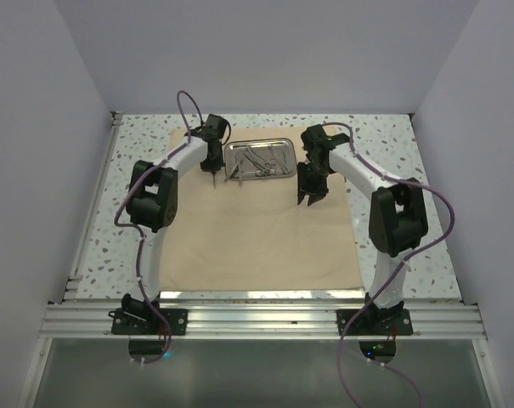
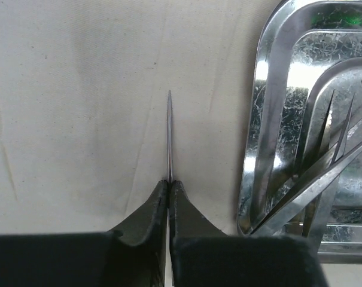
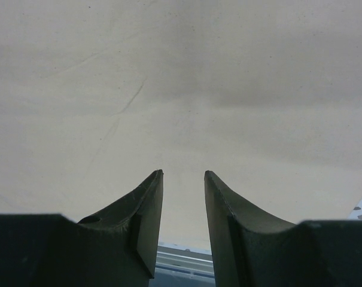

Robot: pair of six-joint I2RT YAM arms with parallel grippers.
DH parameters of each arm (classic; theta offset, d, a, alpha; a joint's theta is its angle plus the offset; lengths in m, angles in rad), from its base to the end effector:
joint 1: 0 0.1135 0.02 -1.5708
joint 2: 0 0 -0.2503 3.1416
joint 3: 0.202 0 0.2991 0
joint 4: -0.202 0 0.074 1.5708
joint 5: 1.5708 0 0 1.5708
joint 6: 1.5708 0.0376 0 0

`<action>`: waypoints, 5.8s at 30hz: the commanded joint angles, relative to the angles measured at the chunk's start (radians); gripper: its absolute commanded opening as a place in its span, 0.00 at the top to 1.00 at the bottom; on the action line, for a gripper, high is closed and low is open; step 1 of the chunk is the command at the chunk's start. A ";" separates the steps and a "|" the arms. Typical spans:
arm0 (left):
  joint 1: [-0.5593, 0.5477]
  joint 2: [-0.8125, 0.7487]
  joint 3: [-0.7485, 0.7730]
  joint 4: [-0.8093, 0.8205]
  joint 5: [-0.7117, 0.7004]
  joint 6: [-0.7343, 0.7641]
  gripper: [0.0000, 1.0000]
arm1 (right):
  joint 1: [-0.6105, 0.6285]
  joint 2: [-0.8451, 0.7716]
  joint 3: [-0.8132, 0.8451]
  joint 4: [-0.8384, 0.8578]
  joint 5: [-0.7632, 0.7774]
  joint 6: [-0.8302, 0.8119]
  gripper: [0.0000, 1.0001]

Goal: Open and lay out the surgical kit
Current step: Pick up the medical item from the surgical kit, then place the medical item in the surgical kit, then pick up the medical item from the container, then place the medical item in the surgical kit.

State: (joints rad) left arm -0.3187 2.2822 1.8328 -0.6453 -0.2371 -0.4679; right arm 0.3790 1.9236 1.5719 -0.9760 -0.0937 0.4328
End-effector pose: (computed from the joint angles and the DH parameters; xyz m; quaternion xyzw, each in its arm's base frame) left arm 0.5005 -0.1558 0.1316 -0.0997 0.9602 0.0164 0.2603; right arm 0.3973 0.1620 0.1956 0.0210 0.9913 0.0905 0.0929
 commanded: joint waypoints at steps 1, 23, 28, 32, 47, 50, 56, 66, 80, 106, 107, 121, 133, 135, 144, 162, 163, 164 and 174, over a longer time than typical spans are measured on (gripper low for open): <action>0.006 -0.013 -0.007 -0.001 0.028 0.008 1.00 | -0.002 0.023 0.062 -0.027 0.003 -0.002 0.62; -0.224 -0.800 -0.711 -0.093 0.100 -0.141 1.00 | -0.003 -0.023 -0.026 0.046 -0.037 0.014 0.02; -0.255 -0.958 -0.989 -0.031 0.110 -0.235 1.00 | -0.002 -0.070 -0.088 0.054 -0.023 -0.002 0.02; -0.261 -1.004 -1.099 0.065 0.117 -0.262 1.00 | -0.003 -0.113 -0.151 0.079 -0.035 0.000 0.01; -0.231 -0.871 -0.597 -0.074 -0.022 -0.089 0.11 | -0.003 -0.130 -0.154 0.042 0.017 -0.011 0.01; -0.177 -0.715 -0.430 -0.039 -0.009 0.018 0.20 | -0.003 -0.124 -0.144 0.039 0.020 -0.005 0.02; -0.105 -0.313 -0.120 0.019 0.028 0.153 0.45 | -0.005 -0.083 -0.055 -0.006 0.055 -0.009 0.02; -0.083 -0.009 0.184 0.032 0.108 0.229 0.57 | -0.057 0.024 0.066 -0.072 0.043 -0.040 0.02; -0.080 0.063 0.241 0.021 0.139 0.258 0.57 | -0.123 0.120 0.100 -0.078 -0.017 -0.031 0.02; -0.077 0.008 0.086 0.033 0.188 0.242 0.62 | -0.149 0.138 0.083 -0.070 -0.020 -0.031 0.02; -0.077 0.014 0.086 0.035 0.186 0.244 0.62 | -0.149 0.137 0.083 -0.069 -0.020 -0.031 0.02; -0.074 0.186 0.180 -0.020 0.185 0.232 0.72 | -0.154 0.137 0.086 -0.069 -0.018 -0.032 0.01; -0.069 0.099 0.264 -0.056 0.179 0.221 1.00 | -0.155 0.132 0.086 -0.062 -0.034 -0.029 0.02; -0.069 0.053 0.301 -0.079 0.177 0.210 1.00 | -0.155 0.130 0.092 -0.064 -0.032 -0.028 0.02; -0.089 -0.295 -0.102 -0.047 0.151 0.153 1.00 | -0.154 0.152 0.244 -0.079 -0.074 0.003 0.02; -0.250 -0.868 -1.080 0.150 0.174 -0.178 0.97 | -0.130 -0.004 0.054 0.017 -0.103 0.037 0.02; -0.250 -0.872 -1.080 0.145 0.179 -0.178 0.86 | -0.132 -0.014 0.025 0.020 -0.100 0.035 0.02; -0.250 -0.877 -1.069 0.132 0.179 -0.178 0.58 | -0.131 -0.032 0.013 0.026 -0.094 0.031 0.02; -0.246 -0.757 -0.654 0.065 0.067 -0.039 0.34 | -0.130 -0.109 -0.088 0.034 -0.055 0.020 0.01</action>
State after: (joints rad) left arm -0.5701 1.4395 1.0016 -0.6239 -0.1028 -0.5873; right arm 0.2466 1.8755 1.5032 -0.9592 -0.1692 0.4549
